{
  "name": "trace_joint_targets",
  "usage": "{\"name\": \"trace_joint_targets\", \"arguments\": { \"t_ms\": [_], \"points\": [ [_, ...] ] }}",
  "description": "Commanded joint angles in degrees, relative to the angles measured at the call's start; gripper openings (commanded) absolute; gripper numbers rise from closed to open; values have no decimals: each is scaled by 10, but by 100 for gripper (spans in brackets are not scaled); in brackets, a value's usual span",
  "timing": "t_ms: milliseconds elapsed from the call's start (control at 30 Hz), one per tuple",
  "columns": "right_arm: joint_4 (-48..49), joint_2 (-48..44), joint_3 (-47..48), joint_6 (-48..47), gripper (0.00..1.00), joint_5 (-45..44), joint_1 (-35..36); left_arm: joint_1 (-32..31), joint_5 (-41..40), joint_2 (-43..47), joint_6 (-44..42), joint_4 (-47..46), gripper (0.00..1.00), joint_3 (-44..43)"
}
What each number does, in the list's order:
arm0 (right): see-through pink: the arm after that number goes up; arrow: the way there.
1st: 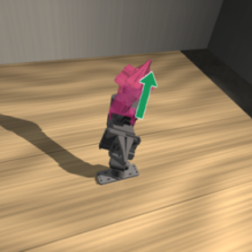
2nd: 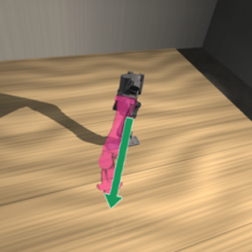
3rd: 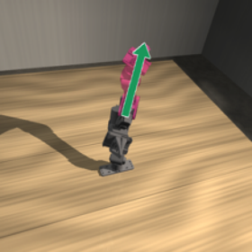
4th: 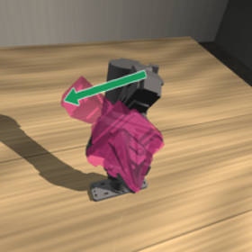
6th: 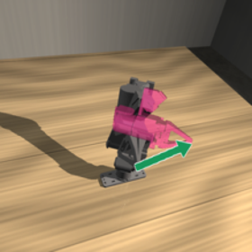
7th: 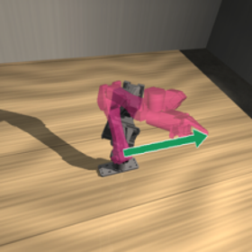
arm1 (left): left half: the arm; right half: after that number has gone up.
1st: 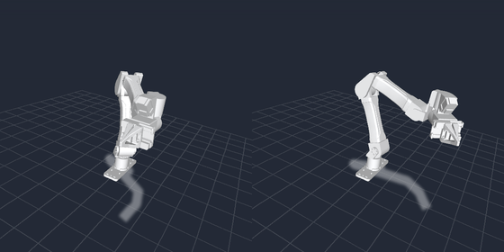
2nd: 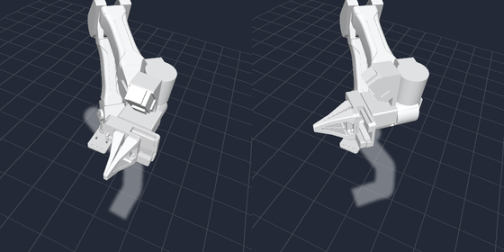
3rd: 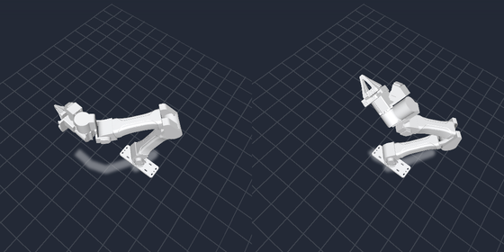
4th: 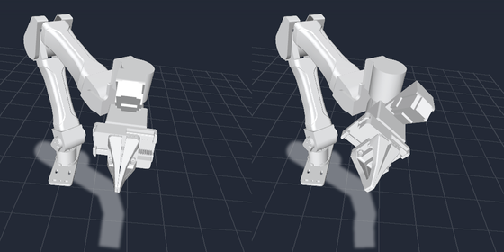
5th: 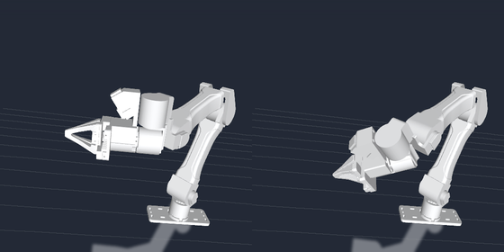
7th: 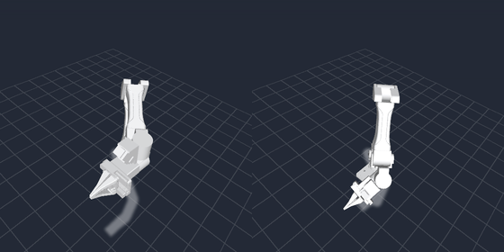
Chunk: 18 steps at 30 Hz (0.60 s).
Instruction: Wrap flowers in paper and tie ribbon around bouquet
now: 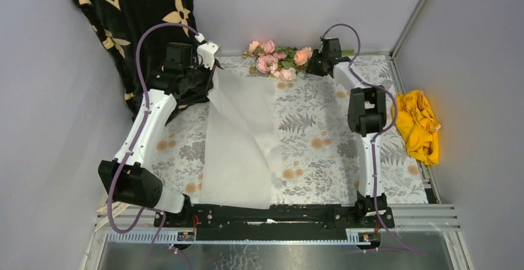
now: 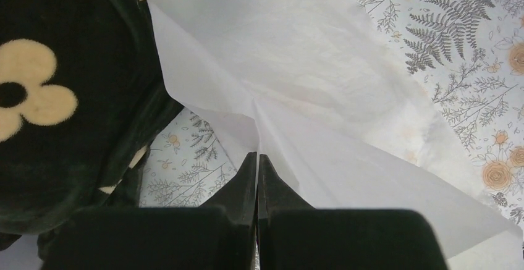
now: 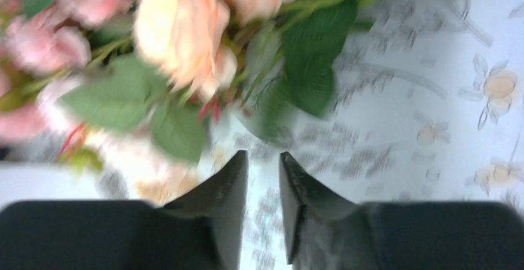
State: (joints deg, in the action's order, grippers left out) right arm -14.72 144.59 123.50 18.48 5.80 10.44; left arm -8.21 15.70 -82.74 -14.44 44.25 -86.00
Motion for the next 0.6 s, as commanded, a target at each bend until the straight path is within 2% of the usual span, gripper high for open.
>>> {"name": "trace_joint_targets", "arguments": {
  "t_ms": [0,67,200,267,333,467,567],
  "points": [
    [81,-177,-143,-47,41,203,9,-3,-2,22,-21,-2,0,-8],
    [103,-210,-224,-28,51,270,10,-3,-10,28,-39,13,0,-11],
    [230,-232,-353,46,62,337,12,-13,-11,24,-60,67,0,-53],
    [248,-217,-364,65,64,336,17,-31,-13,17,-72,110,0,-87],
    [219,-192,-343,69,64,320,24,-45,-20,12,-80,146,0,-113],
    [183,-163,-331,78,66,303,40,-45,-24,10,-89,159,0,-98],
    [198,-154,-354,88,78,327,48,-45,-29,13,-84,144,0,-82]
  ]
}}
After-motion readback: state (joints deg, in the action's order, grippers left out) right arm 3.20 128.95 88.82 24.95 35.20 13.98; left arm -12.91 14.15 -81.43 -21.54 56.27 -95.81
